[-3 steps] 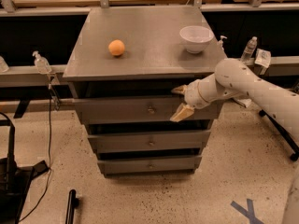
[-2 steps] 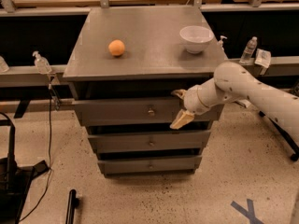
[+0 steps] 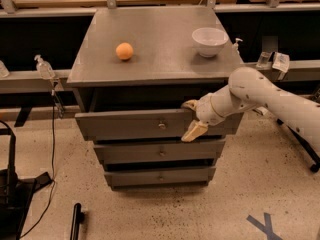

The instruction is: Open top drawer

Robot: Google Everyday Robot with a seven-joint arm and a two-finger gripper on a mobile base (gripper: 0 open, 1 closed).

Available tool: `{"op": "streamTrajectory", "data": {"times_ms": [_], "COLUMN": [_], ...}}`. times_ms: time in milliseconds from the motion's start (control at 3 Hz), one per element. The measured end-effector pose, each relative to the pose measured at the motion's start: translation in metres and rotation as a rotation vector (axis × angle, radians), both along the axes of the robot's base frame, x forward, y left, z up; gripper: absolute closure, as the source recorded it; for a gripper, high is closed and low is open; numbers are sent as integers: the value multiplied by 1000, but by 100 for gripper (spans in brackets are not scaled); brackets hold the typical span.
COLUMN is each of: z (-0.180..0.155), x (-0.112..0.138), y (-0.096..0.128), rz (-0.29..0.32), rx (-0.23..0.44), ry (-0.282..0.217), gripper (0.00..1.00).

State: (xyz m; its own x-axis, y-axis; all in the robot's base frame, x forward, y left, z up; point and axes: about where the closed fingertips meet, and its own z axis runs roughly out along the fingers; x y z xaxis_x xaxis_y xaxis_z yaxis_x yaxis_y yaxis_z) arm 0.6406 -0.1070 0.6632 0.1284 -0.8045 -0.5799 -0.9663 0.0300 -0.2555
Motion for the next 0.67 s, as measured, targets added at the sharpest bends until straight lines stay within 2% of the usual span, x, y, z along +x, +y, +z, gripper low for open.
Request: {"op": "streamTrajectory", "data": {"times_ms": [667], "z": [4], "x": [-6], "y": [2], "rz": [11], "rx": [4], "ry": [-1], "gripper": [36]}}
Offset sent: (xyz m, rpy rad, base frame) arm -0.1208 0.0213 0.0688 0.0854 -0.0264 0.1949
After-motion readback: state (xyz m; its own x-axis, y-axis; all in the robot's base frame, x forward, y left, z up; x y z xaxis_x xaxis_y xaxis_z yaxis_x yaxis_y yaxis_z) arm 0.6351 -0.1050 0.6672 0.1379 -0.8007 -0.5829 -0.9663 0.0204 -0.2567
